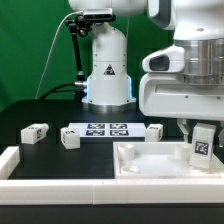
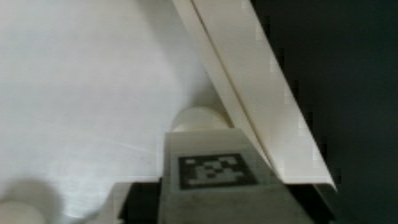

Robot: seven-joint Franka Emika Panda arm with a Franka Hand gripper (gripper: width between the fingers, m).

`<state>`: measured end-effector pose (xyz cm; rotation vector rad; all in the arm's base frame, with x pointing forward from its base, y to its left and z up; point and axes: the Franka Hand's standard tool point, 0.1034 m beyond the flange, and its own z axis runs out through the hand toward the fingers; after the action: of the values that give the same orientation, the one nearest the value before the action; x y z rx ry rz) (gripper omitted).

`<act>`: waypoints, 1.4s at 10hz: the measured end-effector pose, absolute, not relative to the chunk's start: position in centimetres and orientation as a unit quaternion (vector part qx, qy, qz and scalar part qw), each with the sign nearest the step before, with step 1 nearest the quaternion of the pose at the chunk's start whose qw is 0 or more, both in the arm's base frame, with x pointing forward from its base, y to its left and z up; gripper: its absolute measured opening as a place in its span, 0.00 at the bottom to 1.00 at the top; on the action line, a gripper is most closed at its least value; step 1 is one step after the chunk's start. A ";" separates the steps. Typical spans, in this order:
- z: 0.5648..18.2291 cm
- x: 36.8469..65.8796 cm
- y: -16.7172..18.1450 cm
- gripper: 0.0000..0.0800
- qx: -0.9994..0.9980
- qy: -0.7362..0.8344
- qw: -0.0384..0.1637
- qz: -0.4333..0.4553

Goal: Assemble one leg

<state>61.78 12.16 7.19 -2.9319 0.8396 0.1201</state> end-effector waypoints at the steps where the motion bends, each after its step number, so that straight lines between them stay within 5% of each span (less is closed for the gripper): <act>1: 7.2 61.9 12.1 0.37 -0.939 0.337 0.053 0.037; 3: 7.1 62.2 11.9 0.37 -0.877 0.473 0.082 0.029; 8: 7.1 62.2 12.2 0.37 -0.772 0.626 0.093 0.055; 9: 7.1 62.2 12.2 0.46 -0.783 0.613 0.094 0.053; 10: 7.1 62.2 12.2 0.67 -0.795 0.597 0.095 0.051; 14: 7.3 62.1 12.4 0.81 -0.901 0.421 0.099 0.043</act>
Offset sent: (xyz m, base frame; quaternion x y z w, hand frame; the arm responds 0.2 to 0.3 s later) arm -0.0020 -0.0077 0.0002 -0.0093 0.0093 0.1921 0.9813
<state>62.15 12.42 7.31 -2.6641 1.2451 0.1267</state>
